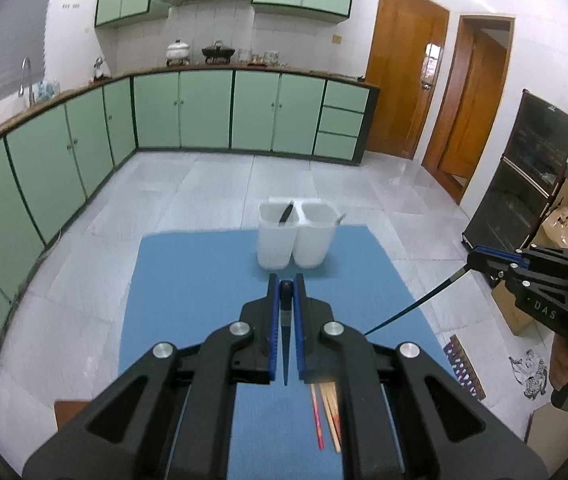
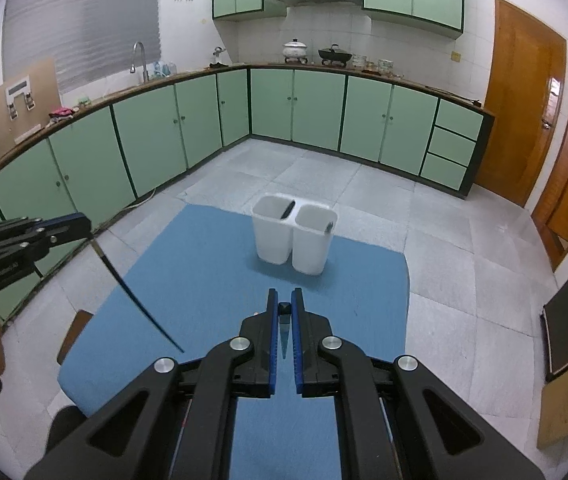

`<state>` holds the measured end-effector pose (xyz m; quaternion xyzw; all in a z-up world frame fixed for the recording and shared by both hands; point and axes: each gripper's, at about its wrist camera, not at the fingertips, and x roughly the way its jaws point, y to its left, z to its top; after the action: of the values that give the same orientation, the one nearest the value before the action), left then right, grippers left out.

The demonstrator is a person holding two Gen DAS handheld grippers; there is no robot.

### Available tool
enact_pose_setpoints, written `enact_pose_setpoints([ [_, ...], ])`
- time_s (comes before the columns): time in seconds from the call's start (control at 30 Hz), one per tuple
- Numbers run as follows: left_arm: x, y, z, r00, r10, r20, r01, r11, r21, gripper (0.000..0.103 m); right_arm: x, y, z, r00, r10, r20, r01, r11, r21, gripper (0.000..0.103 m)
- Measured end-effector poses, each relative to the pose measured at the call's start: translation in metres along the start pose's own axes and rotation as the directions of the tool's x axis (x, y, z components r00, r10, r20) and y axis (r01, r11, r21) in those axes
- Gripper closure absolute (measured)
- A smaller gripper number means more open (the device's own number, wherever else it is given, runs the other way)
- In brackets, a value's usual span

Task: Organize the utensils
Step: 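Carry both black chopsticks to the white holder and insert them, left and right grippers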

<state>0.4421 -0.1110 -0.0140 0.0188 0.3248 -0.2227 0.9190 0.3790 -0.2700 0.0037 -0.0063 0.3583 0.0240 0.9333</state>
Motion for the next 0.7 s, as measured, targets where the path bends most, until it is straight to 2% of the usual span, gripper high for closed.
enact_pose_setpoints([
  [0.27, 0.003, -0.012, 0.087, 0.992, 0.019, 0.122, -0.023, 0.999, 0.027, 0.097, 0.002, -0.013, 0.08, 0.999, -0.008, 0.04, 0.006, 0.999, 0.046, 0.097],
  [0.43, 0.019, -0.023, 0.14, 0.976, 0.048, 0.214, -0.059, 0.997, 0.048, 0.097, 0.015, -0.019, 0.125, 0.996, -0.022, 0.084, 0.016, 0.997, 0.07, 0.097],
  [0.7, 0.091, -0.036, 0.192, 0.966, 0.088, 0.242, -0.106, 0.992, 0.064, 0.097, 0.071, -0.031, 0.167, 0.99, -0.081, 0.115, 0.074, 0.995, 0.061, 0.097],
])
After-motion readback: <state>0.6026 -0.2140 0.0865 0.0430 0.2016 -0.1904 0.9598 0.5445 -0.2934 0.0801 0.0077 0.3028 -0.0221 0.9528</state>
